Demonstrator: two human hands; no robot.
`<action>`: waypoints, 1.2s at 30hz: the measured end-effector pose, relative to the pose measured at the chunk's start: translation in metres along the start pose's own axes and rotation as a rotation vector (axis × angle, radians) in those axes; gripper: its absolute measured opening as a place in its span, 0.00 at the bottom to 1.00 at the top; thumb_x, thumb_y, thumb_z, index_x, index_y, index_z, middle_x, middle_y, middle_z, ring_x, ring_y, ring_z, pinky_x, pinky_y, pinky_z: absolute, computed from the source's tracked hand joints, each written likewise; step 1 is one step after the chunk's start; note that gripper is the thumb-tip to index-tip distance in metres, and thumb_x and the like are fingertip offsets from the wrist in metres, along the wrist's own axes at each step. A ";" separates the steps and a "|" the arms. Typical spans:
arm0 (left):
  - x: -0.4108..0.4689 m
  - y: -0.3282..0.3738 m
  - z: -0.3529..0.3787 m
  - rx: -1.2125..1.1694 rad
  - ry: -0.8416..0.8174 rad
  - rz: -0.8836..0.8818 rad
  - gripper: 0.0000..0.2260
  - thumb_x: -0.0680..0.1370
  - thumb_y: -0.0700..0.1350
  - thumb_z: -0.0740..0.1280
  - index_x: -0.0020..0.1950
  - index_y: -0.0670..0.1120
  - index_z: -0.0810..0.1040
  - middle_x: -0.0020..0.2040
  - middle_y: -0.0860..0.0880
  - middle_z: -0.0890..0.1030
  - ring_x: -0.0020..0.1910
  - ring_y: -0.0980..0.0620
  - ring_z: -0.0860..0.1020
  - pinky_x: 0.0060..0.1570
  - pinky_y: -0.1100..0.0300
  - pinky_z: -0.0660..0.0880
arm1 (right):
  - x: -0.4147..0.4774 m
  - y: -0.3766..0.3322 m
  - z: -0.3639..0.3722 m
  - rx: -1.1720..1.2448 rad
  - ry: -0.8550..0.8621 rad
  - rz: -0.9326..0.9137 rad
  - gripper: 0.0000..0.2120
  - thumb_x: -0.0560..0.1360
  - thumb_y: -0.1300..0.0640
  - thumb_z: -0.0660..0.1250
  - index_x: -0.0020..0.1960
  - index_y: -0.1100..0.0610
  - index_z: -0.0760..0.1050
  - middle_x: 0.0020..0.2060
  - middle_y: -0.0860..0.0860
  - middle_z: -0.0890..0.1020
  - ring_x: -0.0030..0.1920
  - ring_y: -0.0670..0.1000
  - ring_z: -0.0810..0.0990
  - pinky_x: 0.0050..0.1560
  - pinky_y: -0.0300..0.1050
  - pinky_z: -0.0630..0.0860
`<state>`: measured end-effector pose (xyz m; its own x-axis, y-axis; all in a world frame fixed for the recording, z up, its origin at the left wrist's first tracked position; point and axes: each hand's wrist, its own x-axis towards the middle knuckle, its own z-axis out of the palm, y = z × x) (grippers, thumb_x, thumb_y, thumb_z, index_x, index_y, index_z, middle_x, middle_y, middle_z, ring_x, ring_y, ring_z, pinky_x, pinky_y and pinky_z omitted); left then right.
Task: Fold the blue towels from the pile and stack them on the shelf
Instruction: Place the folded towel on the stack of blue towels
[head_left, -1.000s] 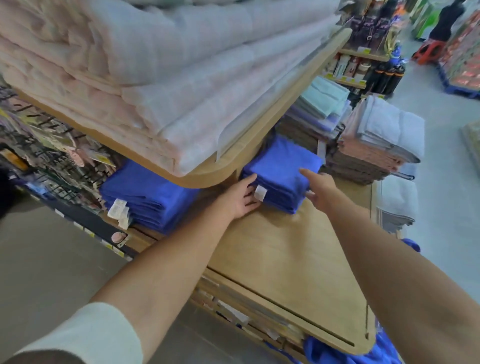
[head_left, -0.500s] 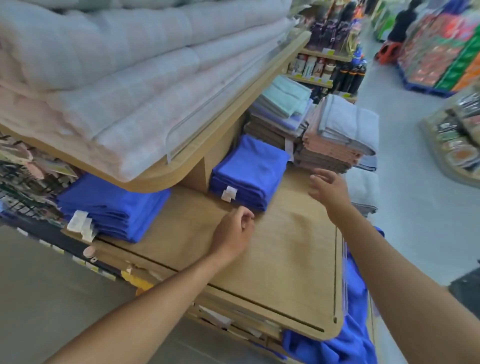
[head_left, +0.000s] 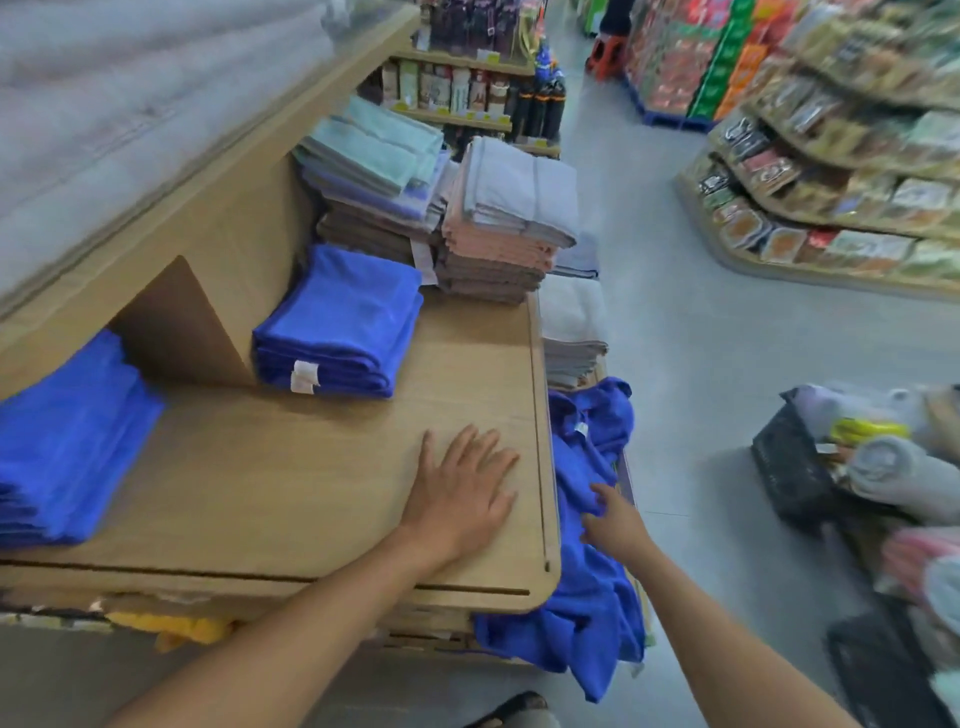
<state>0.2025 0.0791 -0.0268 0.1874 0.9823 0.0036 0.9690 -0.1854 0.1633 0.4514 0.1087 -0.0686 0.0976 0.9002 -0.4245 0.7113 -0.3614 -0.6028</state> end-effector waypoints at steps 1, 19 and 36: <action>0.000 0.000 0.000 -0.006 0.010 -0.004 0.25 0.79 0.65 0.49 0.76 0.62 0.60 0.81 0.55 0.59 0.81 0.50 0.54 0.74 0.33 0.43 | 0.001 0.003 0.007 0.024 -0.050 0.041 0.23 0.76 0.65 0.66 0.69 0.57 0.69 0.53 0.56 0.78 0.38 0.54 0.80 0.38 0.51 0.80; -0.008 0.001 -0.013 -0.195 0.130 0.068 0.20 0.77 0.66 0.57 0.65 0.61 0.73 0.72 0.59 0.70 0.75 0.54 0.64 0.77 0.42 0.54 | -0.052 -0.073 -0.066 1.042 0.019 0.004 0.08 0.73 0.57 0.62 0.40 0.63 0.68 0.39 0.58 0.67 0.40 0.56 0.65 0.39 0.49 0.64; -0.068 0.032 -0.118 -1.456 0.213 -0.078 0.08 0.77 0.34 0.61 0.48 0.44 0.77 0.39 0.52 0.76 0.38 0.55 0.72 0.42 0.58 0.69 | -0.191 -0.296 -0.144 0.810 0.373 -0.594 0.06 0.69 0.50 0.63 0.34 0.47 0.73 0.35 0.46 0.73 0.42 0.51 0.71 0.47 0.51 0.67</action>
<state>0.2013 0.0092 0.0949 -0.0085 0.9976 0.0691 -0.0618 -0.0695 0.9957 0.3228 0.0789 0.2879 0.1918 0.9530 0.2346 0.0547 0.2283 -0.9721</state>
